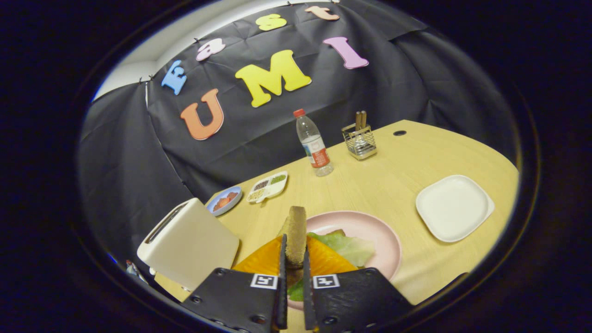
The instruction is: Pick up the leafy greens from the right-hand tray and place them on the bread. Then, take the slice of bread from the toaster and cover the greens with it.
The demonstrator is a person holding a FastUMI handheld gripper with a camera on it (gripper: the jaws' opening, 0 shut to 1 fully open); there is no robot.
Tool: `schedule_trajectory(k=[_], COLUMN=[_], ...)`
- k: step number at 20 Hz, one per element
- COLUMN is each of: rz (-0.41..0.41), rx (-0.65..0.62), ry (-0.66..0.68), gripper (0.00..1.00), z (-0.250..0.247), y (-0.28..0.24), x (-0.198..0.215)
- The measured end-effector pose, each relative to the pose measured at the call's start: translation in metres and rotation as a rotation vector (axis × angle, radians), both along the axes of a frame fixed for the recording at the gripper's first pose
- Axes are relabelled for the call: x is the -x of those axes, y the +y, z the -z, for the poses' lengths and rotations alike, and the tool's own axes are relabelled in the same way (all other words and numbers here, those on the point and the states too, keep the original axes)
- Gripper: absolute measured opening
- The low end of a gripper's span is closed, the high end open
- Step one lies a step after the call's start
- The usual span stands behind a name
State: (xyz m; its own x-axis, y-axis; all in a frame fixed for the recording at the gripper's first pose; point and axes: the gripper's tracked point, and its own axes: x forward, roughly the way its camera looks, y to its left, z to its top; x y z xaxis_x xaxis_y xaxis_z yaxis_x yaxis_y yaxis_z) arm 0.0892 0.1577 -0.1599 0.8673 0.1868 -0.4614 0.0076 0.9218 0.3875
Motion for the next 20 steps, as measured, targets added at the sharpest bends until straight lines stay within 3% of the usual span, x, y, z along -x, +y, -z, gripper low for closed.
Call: schedule_trajectory(k=[4, 8, 12, 18, 20], rz=[-0.003, 0.029, 0.059, 0.085, 0.084], rx=[0.012, 0.028, 0.031, 0.232, 0.319], ry=[0.034, 0.055, 0.036, -0.202, -0.298], gripper=[0.26, 0.52, 0.71, 0.94, 0.95], z=[0.012, 0.019, 0.010, -0.074, -0.109], y=[-0.017, -0.039, -0.058, -0.090, -0.093], x=[-0.001, -0.005, -0.002, 0.006, 0.017])
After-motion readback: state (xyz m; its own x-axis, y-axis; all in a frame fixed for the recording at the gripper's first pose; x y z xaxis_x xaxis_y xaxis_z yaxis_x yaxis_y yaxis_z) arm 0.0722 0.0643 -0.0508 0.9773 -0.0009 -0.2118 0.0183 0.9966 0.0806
